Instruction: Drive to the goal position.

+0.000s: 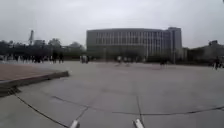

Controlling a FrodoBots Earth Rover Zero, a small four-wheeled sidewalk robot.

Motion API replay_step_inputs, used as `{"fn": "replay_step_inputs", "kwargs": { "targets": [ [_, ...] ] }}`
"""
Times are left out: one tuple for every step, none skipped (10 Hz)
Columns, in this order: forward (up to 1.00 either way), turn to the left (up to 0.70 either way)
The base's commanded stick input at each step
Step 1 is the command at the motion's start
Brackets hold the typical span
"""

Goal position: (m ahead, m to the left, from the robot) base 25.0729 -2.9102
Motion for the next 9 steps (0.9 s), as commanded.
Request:
{"fn": "replay_step_inputs", "kwargs": {
  "targets": [
    [0.85,-0.34],
    [0.85,-0.34],
    [0.85,-0.34],
    [0.85,-0.34],
    [0.85,-0.23],
    [0.85,-0.1],
    [0.85,-0.04],
    [0.85,-0.04],
    [0.85,-0.04]
  ]
}}
